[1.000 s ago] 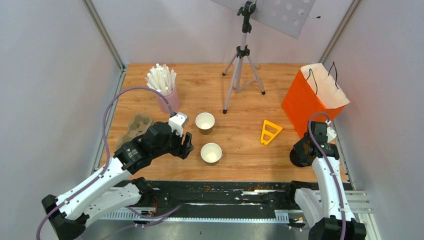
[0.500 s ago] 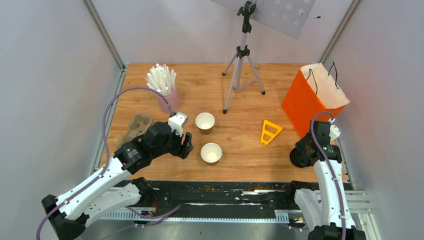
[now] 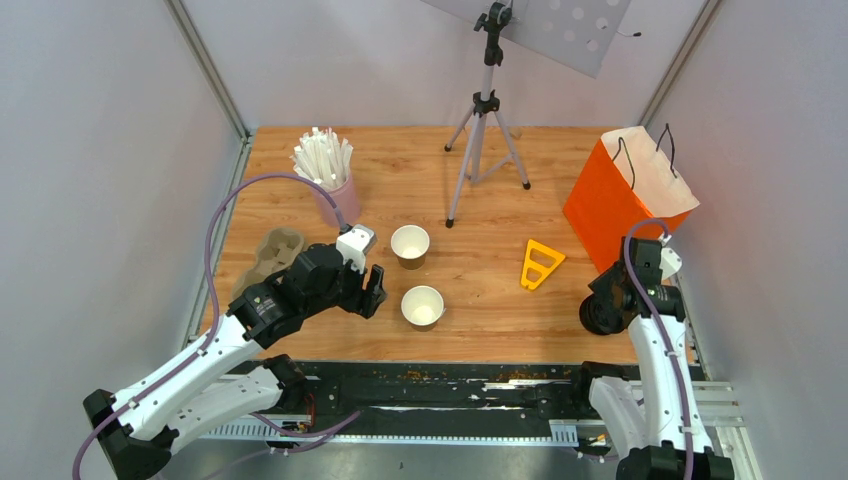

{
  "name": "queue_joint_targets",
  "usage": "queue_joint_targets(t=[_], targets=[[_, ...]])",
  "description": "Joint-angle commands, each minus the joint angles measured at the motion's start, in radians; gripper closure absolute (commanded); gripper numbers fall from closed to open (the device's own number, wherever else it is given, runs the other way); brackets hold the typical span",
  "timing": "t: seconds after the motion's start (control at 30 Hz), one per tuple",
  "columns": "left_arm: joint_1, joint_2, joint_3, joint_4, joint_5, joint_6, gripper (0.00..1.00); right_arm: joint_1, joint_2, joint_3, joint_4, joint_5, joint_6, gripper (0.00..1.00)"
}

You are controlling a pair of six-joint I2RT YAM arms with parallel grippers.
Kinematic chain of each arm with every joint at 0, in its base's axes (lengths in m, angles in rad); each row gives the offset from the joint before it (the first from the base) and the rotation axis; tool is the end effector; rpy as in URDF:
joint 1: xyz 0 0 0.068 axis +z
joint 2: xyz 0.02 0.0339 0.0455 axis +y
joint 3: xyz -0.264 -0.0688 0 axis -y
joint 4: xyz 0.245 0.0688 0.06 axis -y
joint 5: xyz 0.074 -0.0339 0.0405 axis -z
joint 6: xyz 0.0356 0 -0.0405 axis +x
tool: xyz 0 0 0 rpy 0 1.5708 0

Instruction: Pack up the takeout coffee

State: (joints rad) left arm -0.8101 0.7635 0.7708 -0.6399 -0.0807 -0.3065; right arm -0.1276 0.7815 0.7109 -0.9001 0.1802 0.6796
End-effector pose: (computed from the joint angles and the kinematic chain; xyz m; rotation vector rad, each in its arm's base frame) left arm 0.1139 -0.1155 0.2931 0.5165 2.1928 -0.5276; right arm 0.1408 -0.0245 0.2520 1.0533 2.2874 -0.0066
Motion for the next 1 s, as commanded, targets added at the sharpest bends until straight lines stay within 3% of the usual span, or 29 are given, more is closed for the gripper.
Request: queue_joint_targets(t=[0.0,0.73,0.97], targets=[[-0.003,-0.013,0.013,0.008,-0.007,0.016,0.23,-0.006,0.013,-0.026,0.027,-0.004,-0.004,0.71],[-0.003,-0.001,0.013,0.008,-0.008,0.017,0.22,-0.006,0.026,-0.1,0.106,-0.034,0.015,0.74],[-0.004,-0.001,0.01,0.008,-0.005,0.016,0.22,-0.006,0.017,-0.094,0.104,-0.015,0.001,0.82]])
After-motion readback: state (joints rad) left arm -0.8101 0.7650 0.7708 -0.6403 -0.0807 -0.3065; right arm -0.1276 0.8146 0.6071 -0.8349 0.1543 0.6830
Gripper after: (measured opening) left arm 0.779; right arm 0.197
